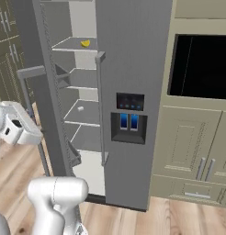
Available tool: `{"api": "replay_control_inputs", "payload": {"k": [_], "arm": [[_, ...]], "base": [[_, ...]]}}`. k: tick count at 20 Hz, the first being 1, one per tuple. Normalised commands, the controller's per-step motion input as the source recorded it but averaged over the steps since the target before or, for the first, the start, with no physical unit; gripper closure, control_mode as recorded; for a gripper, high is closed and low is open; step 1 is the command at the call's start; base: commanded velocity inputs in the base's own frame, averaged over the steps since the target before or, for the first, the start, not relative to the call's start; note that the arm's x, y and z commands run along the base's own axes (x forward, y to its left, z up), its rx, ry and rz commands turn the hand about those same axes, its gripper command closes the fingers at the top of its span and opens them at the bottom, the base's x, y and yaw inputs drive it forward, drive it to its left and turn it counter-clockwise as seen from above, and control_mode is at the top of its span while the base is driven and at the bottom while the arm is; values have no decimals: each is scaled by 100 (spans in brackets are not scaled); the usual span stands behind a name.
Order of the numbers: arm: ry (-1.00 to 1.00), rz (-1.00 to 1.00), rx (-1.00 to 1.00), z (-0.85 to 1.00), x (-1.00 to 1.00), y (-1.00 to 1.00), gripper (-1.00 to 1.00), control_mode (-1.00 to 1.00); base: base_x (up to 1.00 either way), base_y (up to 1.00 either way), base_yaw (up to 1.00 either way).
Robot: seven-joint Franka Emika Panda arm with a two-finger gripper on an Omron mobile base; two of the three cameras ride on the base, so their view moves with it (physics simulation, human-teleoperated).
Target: Take the lemon wedge from the fridge and place it on the plate with fish on the dining counter.
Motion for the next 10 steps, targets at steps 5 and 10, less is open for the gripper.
{"api": "replay_control_inputs", "payload": {"k": [5,10], "arm": [[19,8,25,47,26,-97,-100,-100],[23,31,25,0,79,-55,-100,-100]], "base": [[0,0,0],[0,0,0]]}}
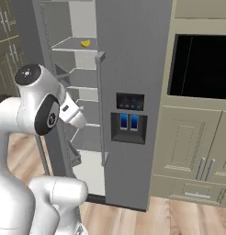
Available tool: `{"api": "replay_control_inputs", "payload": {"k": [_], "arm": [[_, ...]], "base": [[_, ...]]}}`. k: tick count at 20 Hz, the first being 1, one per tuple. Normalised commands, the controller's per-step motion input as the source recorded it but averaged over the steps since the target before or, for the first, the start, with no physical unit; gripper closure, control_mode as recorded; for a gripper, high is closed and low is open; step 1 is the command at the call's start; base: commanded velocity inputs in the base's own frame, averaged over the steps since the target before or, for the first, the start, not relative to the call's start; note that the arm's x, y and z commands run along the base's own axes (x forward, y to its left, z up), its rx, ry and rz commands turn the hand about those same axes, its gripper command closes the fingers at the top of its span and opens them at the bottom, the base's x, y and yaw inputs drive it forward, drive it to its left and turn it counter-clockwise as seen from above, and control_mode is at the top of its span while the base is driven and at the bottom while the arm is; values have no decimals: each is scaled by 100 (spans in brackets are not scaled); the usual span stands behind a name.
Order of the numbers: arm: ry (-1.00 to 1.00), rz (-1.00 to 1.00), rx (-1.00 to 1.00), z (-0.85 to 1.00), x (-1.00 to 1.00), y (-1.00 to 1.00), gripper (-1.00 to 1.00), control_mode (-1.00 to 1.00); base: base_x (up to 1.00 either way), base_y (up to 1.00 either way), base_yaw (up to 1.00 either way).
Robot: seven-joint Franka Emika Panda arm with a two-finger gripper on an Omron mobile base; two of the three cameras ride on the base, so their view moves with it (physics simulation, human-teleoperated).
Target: Take the lemon wedge from the fridge and place it on the plate with fish on the dining counter.
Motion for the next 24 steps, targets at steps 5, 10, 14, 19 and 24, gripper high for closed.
{"api": "replay_control_inputs", "payload": {"k": [5,10,14,19,24], "arm": [[15,31,17,-8,97,3,-100,-100],[0,25,5,-27,97,51,-100,-100],[7,23,5,-1,100,34,-100,-100],[7,28,10,-2,90,6,-100,-100],[1,11,3,0,21,7,-100,-100]], "base": [[0,0,0],[0,0,0],[0,0,0],[0,0,0],[0,0,0]]}}
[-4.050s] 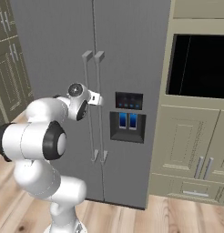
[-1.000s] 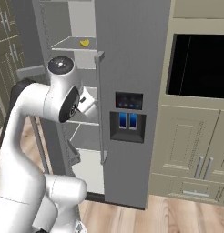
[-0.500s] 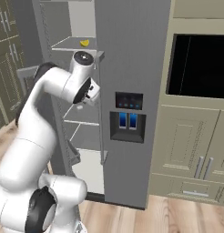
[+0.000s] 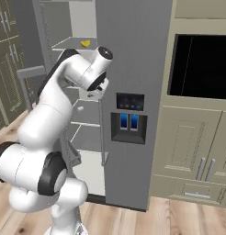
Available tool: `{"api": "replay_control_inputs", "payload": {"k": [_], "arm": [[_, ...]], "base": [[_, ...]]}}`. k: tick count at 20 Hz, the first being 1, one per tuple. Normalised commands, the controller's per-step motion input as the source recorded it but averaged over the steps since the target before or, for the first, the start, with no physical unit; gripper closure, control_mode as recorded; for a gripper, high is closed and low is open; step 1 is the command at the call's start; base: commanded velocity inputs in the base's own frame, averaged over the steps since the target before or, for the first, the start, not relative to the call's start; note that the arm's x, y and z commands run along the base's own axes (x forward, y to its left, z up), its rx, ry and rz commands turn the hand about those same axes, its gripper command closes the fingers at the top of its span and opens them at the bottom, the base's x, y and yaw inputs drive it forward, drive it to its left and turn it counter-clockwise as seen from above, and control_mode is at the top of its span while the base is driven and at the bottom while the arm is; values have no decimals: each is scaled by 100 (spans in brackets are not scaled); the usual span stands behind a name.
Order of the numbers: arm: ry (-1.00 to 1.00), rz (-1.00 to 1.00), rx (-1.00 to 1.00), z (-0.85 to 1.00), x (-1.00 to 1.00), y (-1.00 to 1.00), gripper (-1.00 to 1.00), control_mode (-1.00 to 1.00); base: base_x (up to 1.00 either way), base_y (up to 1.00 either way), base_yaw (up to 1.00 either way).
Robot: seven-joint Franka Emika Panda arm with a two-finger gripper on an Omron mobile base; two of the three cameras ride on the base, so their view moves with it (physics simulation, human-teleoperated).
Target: Take the lemon wedge from the fridge and place it on the plate with fish on the dining counter.
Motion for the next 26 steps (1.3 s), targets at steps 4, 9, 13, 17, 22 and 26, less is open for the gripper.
{"api": "replay_control_inputs", "payload": {"k": [4,9,13,17,22,26], "arm": [[0,0,7,-14,79,0,-100,-100],[0,3,7,-16,63,0,-100,-100],[0,9,4,-8,37,32,-100,-100],[1,17,0,0,5,91,-100,-100],[0,15,-2,0,0,100,-100,-100],[0,14,-7,0,-1,100,-100,-100]], "base": [[0,0,0],[0,0,0],[0,0,0],[0,0,0],[0,0,0],[0,0,0]]}}
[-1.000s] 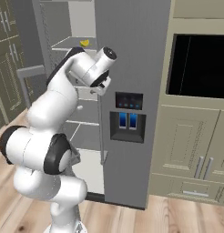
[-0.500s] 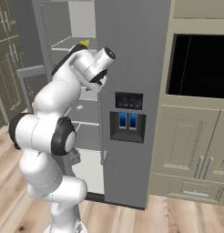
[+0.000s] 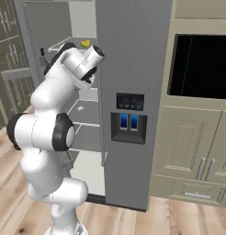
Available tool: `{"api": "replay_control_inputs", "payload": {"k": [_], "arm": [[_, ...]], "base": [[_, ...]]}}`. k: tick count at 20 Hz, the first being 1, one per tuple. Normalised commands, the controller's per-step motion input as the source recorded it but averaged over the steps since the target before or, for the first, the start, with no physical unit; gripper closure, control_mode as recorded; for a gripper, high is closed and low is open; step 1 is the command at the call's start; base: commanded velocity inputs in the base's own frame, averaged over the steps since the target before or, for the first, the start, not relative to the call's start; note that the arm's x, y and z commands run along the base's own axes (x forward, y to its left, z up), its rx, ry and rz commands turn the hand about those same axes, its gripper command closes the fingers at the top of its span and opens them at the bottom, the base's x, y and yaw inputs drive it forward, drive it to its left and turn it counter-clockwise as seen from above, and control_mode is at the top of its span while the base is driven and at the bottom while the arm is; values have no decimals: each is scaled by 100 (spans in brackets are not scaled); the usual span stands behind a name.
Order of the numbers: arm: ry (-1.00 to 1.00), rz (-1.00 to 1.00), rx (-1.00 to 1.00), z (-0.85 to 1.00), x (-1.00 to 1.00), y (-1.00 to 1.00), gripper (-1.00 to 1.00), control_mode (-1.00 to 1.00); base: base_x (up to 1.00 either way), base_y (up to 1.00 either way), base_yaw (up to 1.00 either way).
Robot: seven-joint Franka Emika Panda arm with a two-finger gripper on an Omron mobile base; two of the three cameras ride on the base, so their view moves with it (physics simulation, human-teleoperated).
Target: Take the lemon wedge from the fridge and place it on the plate with fish on the dining counter.
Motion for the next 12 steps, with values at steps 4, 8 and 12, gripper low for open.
{"api": "replay_control_inputs", "payload": {"k": [4,8,12], "arm": [[-7,14,-12,0,-26,100,-100,-100],[-13,14,-14,0,-40,100,-100,-100],[-8,11,-3,-1,-15,100,-100,-100]], "base": [[0,0,0],[0,0,0],[0,0,0]]}}
